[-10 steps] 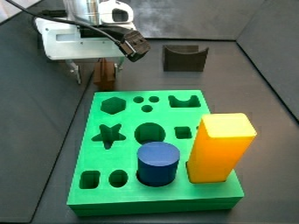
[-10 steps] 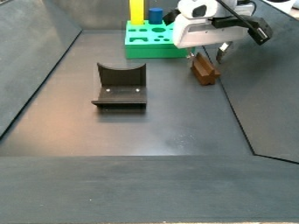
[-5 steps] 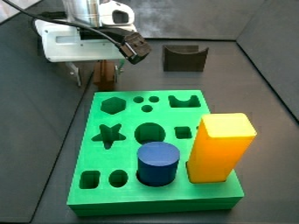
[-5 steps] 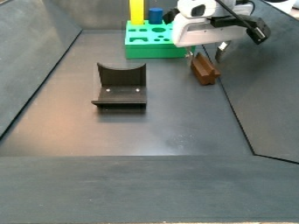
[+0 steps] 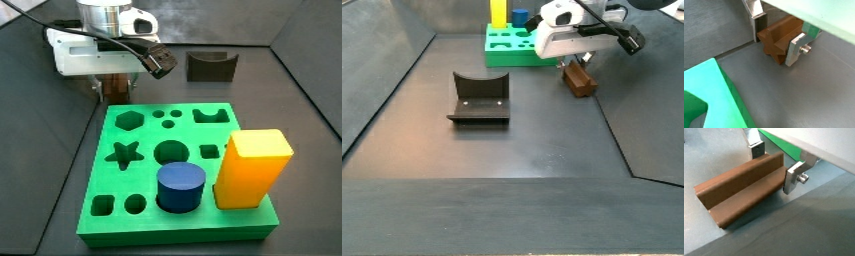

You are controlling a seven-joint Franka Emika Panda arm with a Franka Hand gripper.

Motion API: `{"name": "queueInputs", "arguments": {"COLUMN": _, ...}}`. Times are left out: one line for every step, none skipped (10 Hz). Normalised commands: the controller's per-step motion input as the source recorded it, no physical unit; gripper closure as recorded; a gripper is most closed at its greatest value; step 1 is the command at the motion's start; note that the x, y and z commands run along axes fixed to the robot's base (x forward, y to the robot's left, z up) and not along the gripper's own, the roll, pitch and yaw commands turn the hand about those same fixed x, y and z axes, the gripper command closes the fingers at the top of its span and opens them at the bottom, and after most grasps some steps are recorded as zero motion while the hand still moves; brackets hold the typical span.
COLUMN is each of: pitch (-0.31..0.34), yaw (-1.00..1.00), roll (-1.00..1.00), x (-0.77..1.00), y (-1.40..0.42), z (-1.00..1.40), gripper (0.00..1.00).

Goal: Pick up the star object. Move up. Place the star object on the fixture. Regrasp the star object. Move to above the board. Insert the star object.
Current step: Pick up the star object.

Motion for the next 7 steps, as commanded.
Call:
{"name": "queueInputs", "arguments": {"pitch": 0.000, "yaw": 0.00, "roll": 0.00, "x": 0.00, "y": 0.00, "z": 0.00, "gripper": 1.00}}
{"name": "queueInputs", "arguments": {"pitch": 0.000, "yaw": 0.00, "roll": 0.00, "x": 0.00, "y": 0.00, "z": 0.00, "gripper": 1.00}}
{"name": "queueInputs", "arguments": {"pitch": 0.000, "yaw": 0.00, "roll": 0.00, "x": 0.00, "y": 0.00, "z": 0.00, "gripper": 1.00}}
{"name": "queueInputs", "arguments": {"pitch": 0.000, "yaw": 0.00, "roll": 0.00, "x": 0.00, "y": 0.00, "z": 0.00, "gripper": 1.00}}
{"name": "queueInputs", "arguments": {"pitch": 0.000, "yaw": 0.00, "roll": 0.00, "x": 0.00, "y": 0.00, "z": 0.00, "gripper": 1.00}}
{"name": "queueInputs", "arguments": {"pitch": 0.000, "yaw": 0.00, "roll": 0.00, "x": 0.00, "y": 0.00, "z": 0.00, "gripper": 1.00}}
{"name": "queueInputs", "arguments": {"pitch": 0.000, "yaw": 0.00, "roll": 0.00, "x": 0.00, "y": 0.00, "z": 0.00, "gripper": 1.00}}
